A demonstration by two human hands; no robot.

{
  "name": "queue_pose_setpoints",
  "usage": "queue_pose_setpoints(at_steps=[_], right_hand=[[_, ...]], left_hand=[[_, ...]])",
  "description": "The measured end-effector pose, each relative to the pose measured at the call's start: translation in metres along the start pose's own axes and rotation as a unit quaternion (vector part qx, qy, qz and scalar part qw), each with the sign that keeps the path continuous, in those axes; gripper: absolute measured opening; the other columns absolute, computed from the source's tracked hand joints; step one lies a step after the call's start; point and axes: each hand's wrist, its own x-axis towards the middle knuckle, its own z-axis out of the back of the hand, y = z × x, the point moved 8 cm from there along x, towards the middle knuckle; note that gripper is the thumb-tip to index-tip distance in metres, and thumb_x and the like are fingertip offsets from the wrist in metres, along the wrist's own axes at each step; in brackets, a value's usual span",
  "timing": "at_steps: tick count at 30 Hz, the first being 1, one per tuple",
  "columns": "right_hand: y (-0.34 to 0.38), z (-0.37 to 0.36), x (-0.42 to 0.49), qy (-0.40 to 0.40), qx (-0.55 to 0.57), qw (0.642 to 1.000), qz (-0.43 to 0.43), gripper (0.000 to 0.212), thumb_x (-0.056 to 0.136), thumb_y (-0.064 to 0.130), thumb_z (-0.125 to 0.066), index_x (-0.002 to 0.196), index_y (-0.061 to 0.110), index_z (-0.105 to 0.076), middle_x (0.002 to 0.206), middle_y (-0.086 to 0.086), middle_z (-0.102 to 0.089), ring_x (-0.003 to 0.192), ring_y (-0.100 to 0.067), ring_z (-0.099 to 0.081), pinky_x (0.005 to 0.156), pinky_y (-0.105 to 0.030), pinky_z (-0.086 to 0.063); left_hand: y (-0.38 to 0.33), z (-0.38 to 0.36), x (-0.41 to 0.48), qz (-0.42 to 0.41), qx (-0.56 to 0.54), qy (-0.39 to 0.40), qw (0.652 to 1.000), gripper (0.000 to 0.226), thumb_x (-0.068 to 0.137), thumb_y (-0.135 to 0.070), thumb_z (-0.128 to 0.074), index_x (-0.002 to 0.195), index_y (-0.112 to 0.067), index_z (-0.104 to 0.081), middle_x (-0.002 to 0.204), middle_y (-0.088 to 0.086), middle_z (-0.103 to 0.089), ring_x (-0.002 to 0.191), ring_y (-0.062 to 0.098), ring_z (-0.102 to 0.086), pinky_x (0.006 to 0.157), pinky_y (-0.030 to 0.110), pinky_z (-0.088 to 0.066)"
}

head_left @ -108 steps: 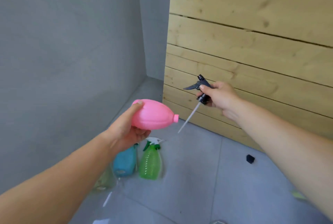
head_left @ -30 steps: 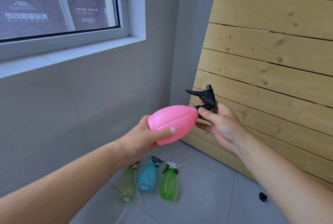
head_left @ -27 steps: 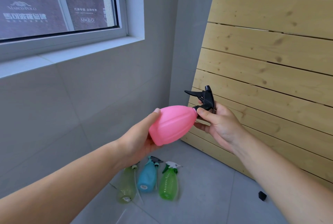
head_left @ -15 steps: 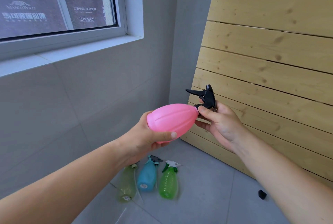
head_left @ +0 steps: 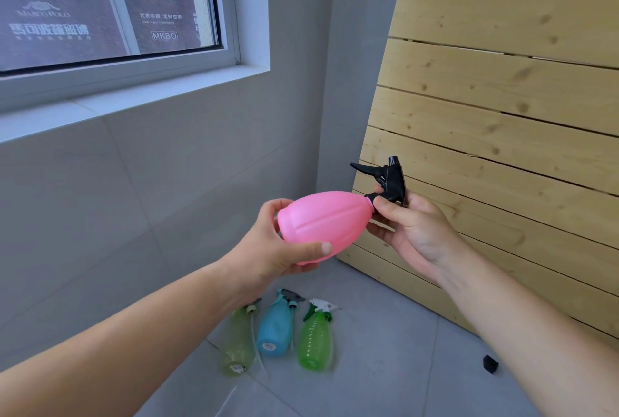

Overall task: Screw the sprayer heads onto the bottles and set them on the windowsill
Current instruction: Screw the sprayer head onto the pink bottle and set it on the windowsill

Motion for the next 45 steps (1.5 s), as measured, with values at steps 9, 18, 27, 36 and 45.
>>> queue_pose_setpoints(at_steps=[9, 18, 27, 36, 45], right_hand=[[0.001, -0.007, 0.001, 0.008, 0.021, 1.0, 0.009, 0.011, 0.094, 0.007, -0.056, 0.104, 0.008, -0.061, 0.093, -0.008, -0.071, 0.085, -0.02, -0.068, 0.079, -0.035, -0.054], [0.002, -0.008, 0.005, -0.017, 0.049, 0.999, 0.004, 0.018, 0.092, 0.007, -0.059, 0.107, -0.001, -0.062, 0.091, -0.012, -0.074, 0.084, -0.022, -0.071, 0.077, -0.032, -0.06], [-0.009, -0.006, 0.005, -0.05, 0.069, 0.996, -0.024, 0.007, 0.091, 0.005, -0.061, 0.095, 0.001, -0.064, 0.083, -0.012, -0.074, 0.079, -0.023, -0.072, 0.077, -0.035, -0.06], [-0.017, -0.006, 0.007, -0.054, 0.089, 0.993, -0.048, 0.004, 0.091, 0.005, -0.061, 0.092, 0.004, -0.065, 0.084, -0.012, -0.075, 0.078, -0.023, -0.072, 0.077, -0.035, -0.062], [0.024, -0.026, 0.019, 0.01, -0.035, 0.999, 0.025, 0.013, 0.091, 0.013, -0.062, 0.102, 0.008, -0.063, 0.106, -0.015, -0.074, 0.088, -0.022, -0.07, 0.074, -0.032, -0.056]], left_hand=[[0.014, -0.007, -0.002, 0.105, -0.082, 0.016, 0.991, 0.071, 0.072, -0.057, -0.081, 0.131, -0.025, -0.06, 0.117, 0.011, -0.07, 0.086, 0.023, -0.075, 0.069, 0.039, -0.063], [-0.004, 0.001, -0.007, -0.038, 0.011, -0.044, 0.998, 0.066, 0.071, -0.043, -0.088, 0.121, -0.022, -0.049, 0.121, 0.009, -0.064, 0.1, 0.024, -0.072, 0.071, 0.038, -0.065], [-0.011, 0.005, -0.01, -0.124, 0.107, -0.068, 0.984, 0.055, 0.081, -0.028, -0.084, 0.118, -0.027, -0.043, 0.117, 0.001, -0.059, 0.094, 0.019, -0.068, 0.068, 0.039, -0.065], [-0.012, 0.007, -0.005, -0.129, 0.132, -0.063, 0.981, 0.059, 0.078, -0.035, -0.086, 0.118, -0.034, -0.042, 0.115, -0.004, -0.059, 0.093, 0.019, -0.069, 0.071, 0.044, -0.066], [-0.009, -0.001, 0.009, 0.039, 0.083, 0.121, 0.988, 0.071, 0.068, -0.051, -0.081, 0.132, -0.028, -0.062, 0.125, 0.008, -0.072, 0.107, 0.024, -0.074, 0.086, 0.042, -0.062]])
